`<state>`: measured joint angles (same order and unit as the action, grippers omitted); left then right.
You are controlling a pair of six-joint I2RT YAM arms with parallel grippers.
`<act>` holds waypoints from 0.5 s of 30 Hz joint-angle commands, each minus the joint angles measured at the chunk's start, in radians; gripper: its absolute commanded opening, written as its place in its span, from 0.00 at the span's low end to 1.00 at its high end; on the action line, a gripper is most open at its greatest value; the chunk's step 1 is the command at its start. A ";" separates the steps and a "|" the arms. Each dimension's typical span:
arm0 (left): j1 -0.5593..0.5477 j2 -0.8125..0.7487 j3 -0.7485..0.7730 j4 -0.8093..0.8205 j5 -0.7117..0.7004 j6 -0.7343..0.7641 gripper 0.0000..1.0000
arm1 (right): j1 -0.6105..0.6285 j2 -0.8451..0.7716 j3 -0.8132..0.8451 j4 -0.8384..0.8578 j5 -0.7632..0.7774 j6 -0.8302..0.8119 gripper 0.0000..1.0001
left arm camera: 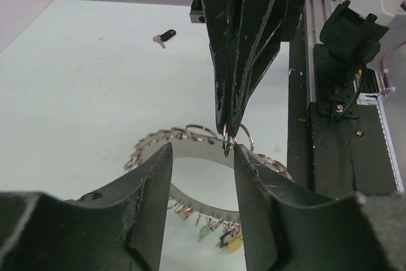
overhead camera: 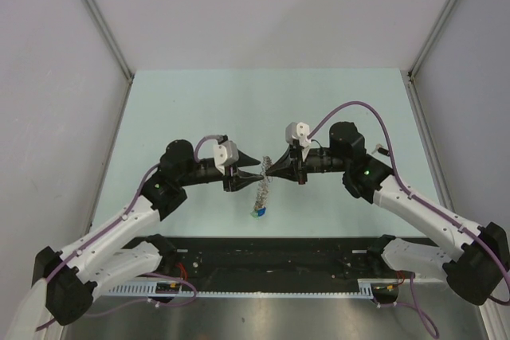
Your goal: Put the keys on the keyring
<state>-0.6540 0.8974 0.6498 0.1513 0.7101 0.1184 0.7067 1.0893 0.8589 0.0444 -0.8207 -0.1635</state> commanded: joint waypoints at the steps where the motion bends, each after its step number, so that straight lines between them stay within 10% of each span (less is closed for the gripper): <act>1: -0.012 -0.006 0.025 0.064 0.049 -0.025 0.51 | 0.008 0.008 0.045 0.088 0.032 0.002 0.00; 15: -0.012 0.034 0.027 0.064 0.013 -0.053 0.31 | 0.005 -0.019 0.046 0.058 0.042 -0.005 0.00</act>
<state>-0.6617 0.9310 0.6498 0.1993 0.7368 0.0772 0.7113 1.1030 0.8589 0.0422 -0.7750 -0.1619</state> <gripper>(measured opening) 0.348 0.009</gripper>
